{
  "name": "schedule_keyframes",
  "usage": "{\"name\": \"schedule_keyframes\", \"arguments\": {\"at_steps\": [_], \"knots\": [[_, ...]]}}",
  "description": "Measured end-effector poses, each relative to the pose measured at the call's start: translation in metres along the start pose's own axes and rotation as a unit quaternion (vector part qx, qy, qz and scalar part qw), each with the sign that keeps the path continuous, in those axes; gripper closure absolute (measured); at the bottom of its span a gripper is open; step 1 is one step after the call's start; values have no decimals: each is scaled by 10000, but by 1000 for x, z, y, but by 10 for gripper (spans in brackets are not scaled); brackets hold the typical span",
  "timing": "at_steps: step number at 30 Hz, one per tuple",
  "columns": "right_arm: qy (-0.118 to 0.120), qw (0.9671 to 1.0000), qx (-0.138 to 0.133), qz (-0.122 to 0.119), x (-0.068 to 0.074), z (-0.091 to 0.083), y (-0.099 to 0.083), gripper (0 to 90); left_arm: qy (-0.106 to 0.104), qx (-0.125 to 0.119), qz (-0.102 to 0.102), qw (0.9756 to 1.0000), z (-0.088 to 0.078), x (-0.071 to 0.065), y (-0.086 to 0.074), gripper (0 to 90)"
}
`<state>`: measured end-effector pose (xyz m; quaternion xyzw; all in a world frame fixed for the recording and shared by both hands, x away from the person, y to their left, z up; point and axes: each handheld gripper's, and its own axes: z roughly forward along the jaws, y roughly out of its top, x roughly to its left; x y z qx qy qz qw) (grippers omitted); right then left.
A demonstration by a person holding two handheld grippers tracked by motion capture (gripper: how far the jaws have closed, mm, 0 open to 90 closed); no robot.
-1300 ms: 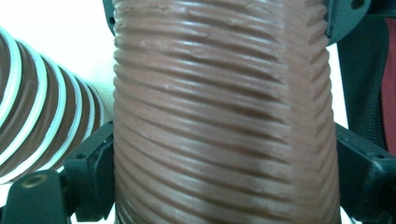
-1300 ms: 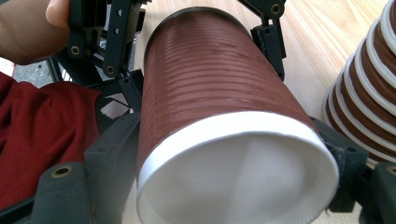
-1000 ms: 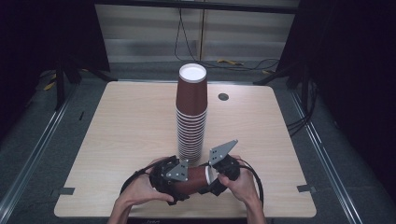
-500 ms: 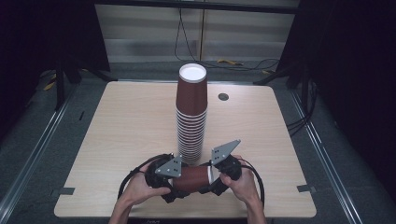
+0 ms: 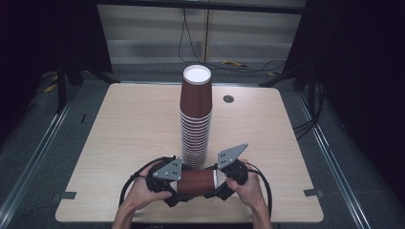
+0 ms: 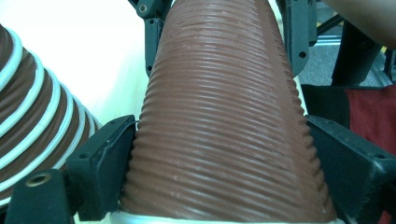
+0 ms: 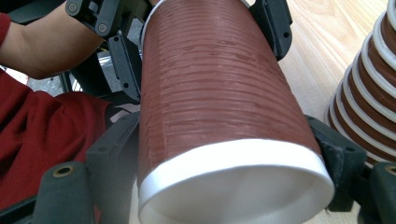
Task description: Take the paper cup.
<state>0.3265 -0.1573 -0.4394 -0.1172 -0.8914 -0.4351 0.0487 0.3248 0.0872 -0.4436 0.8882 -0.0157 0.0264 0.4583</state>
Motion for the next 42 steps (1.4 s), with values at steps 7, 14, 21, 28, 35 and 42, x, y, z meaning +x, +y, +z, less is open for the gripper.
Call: {"name": "schedule_keyframes", "arguments": {"at_steps": [7, 14, 21, 28, 35, 42], "knots": [[-70, 9999, 118, -4, -1, 2, -3, 218, 243, -701, -73, 9972, -14, -2, 2, 190], [-247, 9996, -60, 144, -2, -5, -9, 217, 462, -1062, -240, 9930, -29, -2, -3, 156], [-388, 9979, -430, 300, -2, -10, -20, 215, 670, -1307, -450, 9881, -34, -4, -12, 156], [-469, 9949, -768, 454, -2, -12, -30, 213, 807, -1503, -656, 9832, -37, -4, -20, 155], [-457, 9917, -1086, 515, -2, -11, -38, 212, 851, -1511, -757, 9819, -36, -7, -24, 155], [-424, 9869, -1476, 500, -1, -11, -44, 211, 843, -1568, -793, 9808, -37, -10, -28, 155]]}}
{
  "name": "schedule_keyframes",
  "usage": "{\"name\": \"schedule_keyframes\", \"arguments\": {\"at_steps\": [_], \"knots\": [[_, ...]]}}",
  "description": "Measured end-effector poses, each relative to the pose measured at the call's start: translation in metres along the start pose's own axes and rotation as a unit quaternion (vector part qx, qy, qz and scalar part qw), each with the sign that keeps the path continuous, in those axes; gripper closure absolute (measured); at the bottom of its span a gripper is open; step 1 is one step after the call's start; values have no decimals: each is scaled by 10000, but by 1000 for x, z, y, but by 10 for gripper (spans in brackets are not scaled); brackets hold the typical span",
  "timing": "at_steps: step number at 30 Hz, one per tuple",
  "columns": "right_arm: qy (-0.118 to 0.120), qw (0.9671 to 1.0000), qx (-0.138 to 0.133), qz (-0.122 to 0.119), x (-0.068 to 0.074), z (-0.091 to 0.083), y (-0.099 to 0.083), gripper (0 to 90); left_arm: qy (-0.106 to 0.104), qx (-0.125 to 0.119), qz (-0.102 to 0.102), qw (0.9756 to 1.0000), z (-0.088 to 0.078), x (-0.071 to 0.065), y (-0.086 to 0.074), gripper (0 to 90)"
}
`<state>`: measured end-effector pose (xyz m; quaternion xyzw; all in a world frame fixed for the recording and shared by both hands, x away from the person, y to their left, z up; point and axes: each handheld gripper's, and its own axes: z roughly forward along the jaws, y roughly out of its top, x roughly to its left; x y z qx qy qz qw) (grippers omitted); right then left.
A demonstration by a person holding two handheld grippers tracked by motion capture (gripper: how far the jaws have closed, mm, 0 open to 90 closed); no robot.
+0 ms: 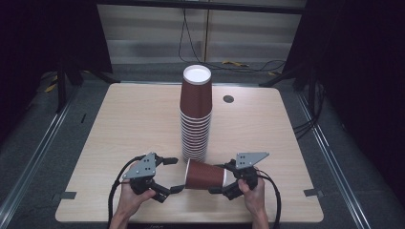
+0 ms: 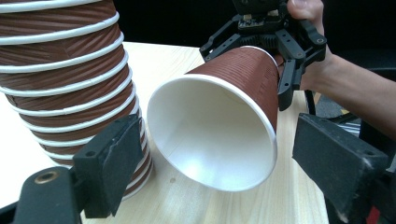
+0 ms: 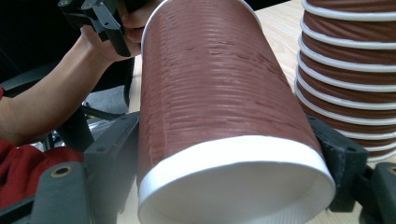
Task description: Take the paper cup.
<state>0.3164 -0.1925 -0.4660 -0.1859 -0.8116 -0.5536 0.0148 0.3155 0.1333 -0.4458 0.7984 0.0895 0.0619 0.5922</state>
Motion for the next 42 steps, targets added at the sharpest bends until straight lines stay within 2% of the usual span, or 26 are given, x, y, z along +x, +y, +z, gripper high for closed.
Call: {"name": "schedule_keyframes", "arguments": {"at_steps": [3, 12, 16, 20, 22, 25, 29, 30, 31, 35, 42], "knots": [[26, 10000, -49, 11, 0, 1, -2, 211, -69, -113, -40, 9999, -1, 0, -2, 155], [122, 9993, -363, -57, 2, 6, -4, 210, -14, -201, -117, 9997, 2, -1, -8, 154], [160, 9979, -626, -81, 3, 7, -6, 210, -31, -252, -149, 9996, 3, -1, -9, 153], [143, 9976, -678, -70, 3, 7, -7, 210, -52, -333, -168, 9993, 4, 0, -9, 153], [131, 9971, -742, -95, 4, 7, -8, 210, -139, -413, -223, 9988, 6, 0, -9, 153], [172, 9962, -843, -121, 5, 7, -9, 210, -142, -378, -226, 9989, 8, 0, -9, 153], [204, 9960, -854, -154, 5, 9, -9, 210, -260, -434, -292, 9983, 13, 2, -11, 146], [221, 9959, -860, -170, 5, 10, -9, 210, -215, -405, -256, 9986, 15, 2, -11, 136], [215, 9960, -853, -175, 6, 10, -9, 210, -301, -422, -279, 9983, 17, 3, -12, 112], [227, 9961, -832, -199, 6, 11, -8, 210, -278, -298, -302, 9987, 23, 4, -12, 33], [283, 9963, -777, -233, 7, 13, -7, 210, -321, -284, -277, 9987, 28, 3, -9, 15]]}}
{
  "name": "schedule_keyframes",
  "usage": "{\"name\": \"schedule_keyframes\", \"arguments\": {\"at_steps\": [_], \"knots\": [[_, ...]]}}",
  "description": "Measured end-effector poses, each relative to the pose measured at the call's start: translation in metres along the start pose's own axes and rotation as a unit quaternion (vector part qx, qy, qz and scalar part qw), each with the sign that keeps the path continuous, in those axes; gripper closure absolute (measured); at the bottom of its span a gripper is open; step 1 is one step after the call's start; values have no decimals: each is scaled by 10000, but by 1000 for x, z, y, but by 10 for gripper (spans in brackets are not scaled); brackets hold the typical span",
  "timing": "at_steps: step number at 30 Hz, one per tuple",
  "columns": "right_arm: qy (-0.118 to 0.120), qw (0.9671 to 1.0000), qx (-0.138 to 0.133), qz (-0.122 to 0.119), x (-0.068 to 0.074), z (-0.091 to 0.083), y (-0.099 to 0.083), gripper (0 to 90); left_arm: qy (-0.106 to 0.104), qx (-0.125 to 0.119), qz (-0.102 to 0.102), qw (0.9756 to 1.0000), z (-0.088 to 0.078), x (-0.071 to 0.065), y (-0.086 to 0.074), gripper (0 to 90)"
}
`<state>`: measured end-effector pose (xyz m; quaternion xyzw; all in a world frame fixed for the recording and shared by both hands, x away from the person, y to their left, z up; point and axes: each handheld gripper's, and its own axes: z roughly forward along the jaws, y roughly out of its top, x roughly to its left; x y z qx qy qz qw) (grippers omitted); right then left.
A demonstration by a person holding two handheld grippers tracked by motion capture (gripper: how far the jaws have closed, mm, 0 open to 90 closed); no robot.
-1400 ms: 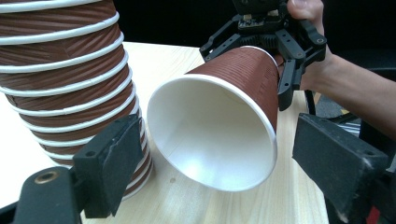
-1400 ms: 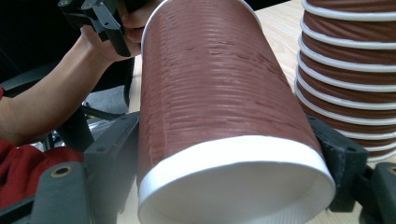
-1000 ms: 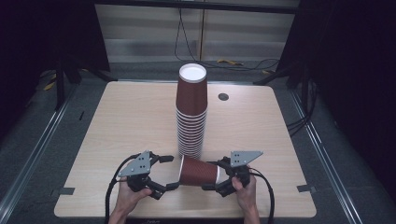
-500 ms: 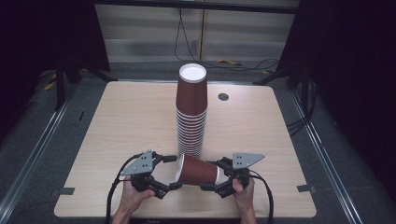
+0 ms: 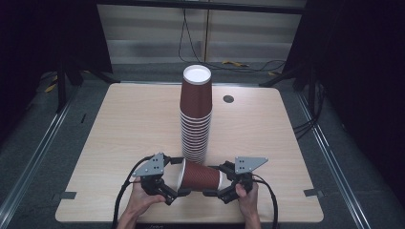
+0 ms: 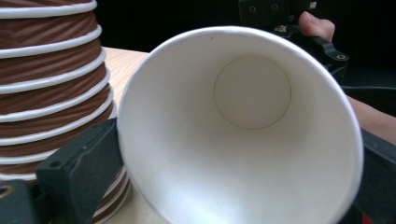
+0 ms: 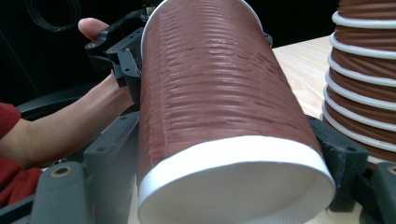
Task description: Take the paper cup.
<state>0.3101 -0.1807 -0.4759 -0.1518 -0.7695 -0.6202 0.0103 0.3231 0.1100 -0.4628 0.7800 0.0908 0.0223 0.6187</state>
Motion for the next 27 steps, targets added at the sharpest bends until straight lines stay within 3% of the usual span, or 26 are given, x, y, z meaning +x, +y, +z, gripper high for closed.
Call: {"name": "schedule_keyframes", "arguments": {"at_steps": [6, 7, 19, 27], "knots": [[14, 10000, 30, -14, 1, 0, 1, 210, -60, -19, -6, 10000, 4, 1, -1, 13], [12, 10000, 35, -14, 1, 0, 1, 210, 25, 38, 2, 10000, 4, 0, 0, 12], [109, 9997, 210, -62, 1, 4, 0, 210, -201, 143, 52, 9997, 6, 0, 0, 32], [80, 9998, 200, -36, 1, 6, -1, 194, -166, 220, 75, 9996, 3, 0, 0, 41]]}}
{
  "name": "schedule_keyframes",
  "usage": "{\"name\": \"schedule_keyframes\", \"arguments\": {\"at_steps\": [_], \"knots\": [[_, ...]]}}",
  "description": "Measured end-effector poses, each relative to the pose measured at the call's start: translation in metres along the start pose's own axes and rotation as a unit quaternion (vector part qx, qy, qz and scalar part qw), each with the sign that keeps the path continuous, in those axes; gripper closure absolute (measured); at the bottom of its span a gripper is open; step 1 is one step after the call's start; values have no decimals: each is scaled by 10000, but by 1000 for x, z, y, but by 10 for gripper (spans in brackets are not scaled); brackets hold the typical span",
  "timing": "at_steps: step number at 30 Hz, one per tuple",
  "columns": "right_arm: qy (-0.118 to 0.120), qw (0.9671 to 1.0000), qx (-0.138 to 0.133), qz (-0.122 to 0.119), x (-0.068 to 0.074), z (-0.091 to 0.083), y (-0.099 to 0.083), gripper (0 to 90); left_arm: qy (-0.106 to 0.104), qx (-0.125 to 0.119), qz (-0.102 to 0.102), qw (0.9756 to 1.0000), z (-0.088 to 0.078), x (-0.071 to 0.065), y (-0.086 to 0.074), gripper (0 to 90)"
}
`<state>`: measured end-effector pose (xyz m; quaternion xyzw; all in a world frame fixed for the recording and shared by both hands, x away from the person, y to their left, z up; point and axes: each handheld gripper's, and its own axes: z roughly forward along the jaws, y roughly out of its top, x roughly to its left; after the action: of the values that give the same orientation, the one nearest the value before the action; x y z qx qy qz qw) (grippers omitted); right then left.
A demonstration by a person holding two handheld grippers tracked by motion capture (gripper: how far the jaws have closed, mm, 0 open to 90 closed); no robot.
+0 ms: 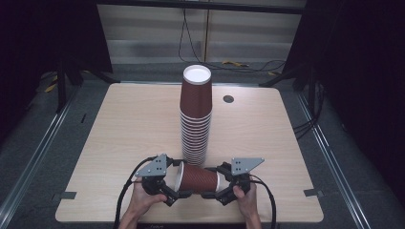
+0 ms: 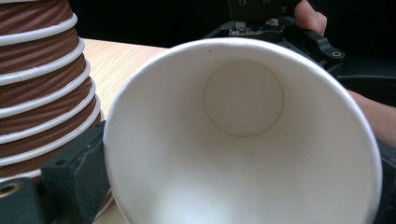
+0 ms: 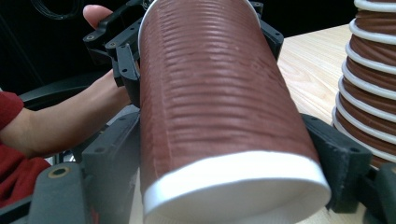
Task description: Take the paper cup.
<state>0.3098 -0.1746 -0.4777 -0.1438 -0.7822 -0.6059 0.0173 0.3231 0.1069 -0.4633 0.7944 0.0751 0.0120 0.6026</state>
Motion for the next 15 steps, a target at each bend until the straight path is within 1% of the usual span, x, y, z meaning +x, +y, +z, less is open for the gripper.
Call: {"name": "schedule_keyframes", "arguments": {"at_steps": [2, 6, 7, 8, 12, 14, 15], "knots": [[-37, 10000, -18, -23, 0, 0, 0, 176, 20, 54, -3, 10000, -1, 0, 0, 41], [-75, 9999, -74, 15, 1, 0, 0, 127, 64, 35, -5, 10000, -2, 0, 0, 41], [-148, 9999, -59, 9, 1, 0, 0, 132, 163, 91, 7, 9998, -4, 0, 1, 41], [-202, 9998, -46, 10, 2, 0, 0, 130, 112, 66, 15, 9999, -4, 1, 1, 41], [-317, 9995, -68, 19, 2, -2, 0, 130, 212, 70, -40, 9997, -8, 3, 1, 41], [-360, 9993, -101, 37, 1, -4, 1, 130, 324, 83, -81, 9994, -12, 4, 2, 42], [-383, 9992, -99, 38, 2, -4, 1, 130, 340, 79, -86, 9994, -13, 4, 2, 42]]}}
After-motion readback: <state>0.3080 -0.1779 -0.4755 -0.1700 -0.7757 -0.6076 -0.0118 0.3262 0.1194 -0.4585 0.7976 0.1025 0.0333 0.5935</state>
